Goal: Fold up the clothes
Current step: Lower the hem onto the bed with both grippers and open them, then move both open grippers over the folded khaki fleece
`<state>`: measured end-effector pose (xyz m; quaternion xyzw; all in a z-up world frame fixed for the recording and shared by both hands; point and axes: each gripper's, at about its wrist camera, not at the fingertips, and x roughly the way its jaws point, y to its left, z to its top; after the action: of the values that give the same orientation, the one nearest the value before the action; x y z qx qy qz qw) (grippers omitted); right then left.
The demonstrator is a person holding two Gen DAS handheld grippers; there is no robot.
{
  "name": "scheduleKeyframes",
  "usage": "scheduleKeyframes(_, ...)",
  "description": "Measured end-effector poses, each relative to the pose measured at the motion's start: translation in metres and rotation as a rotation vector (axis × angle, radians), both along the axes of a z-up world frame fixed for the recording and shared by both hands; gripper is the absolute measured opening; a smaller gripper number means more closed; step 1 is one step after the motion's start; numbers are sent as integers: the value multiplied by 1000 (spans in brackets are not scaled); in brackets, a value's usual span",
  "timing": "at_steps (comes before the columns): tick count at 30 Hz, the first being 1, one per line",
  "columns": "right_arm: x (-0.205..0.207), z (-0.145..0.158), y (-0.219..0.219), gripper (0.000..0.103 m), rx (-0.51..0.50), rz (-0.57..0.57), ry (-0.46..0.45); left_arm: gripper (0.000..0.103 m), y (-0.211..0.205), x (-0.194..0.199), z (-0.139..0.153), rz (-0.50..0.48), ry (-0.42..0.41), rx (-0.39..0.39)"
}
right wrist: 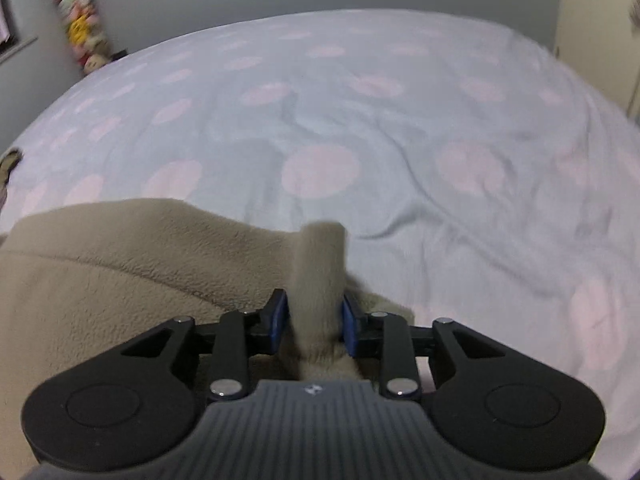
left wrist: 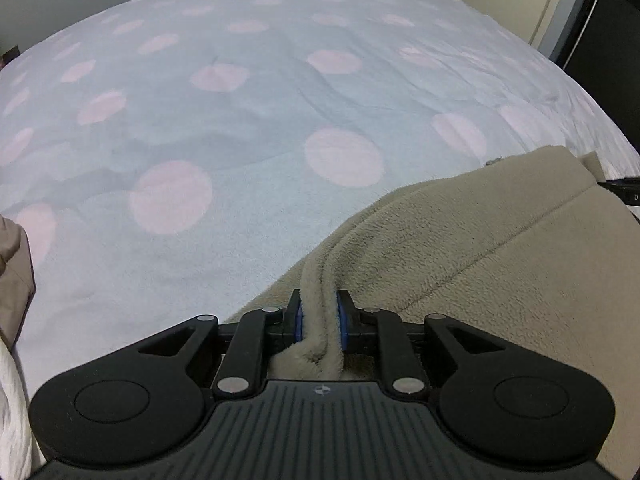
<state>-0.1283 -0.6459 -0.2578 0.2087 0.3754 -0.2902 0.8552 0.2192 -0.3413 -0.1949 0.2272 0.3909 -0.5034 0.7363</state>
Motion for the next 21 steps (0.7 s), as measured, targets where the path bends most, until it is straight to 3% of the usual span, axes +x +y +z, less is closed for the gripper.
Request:
scheduleKeyframes(5, -8, 15, 8, 32, -9, -65, -15, 27, 0, 9, -8, 28, 33, -20)
scheduleKeyframes(10, -43, 47, 25, 40, -91, -206, -37, 48, 41, -8, 38, 108, -68, -162)
scheduleKeyframes(12, -64, 58, 35, 40, -67, -240, -81, 48, 56, -20, 53, 127, -90, -197)
scheduleKeyframes(15, -93, 73, 56, 41, -26, -269, -152, 48, 80, -42, 68, 165, -54, -236)
scheduleKeyframes(21, -94, 80, 131, 48, -62, -164, -209, 48, 109, -111, 72, 158, 19, -310)
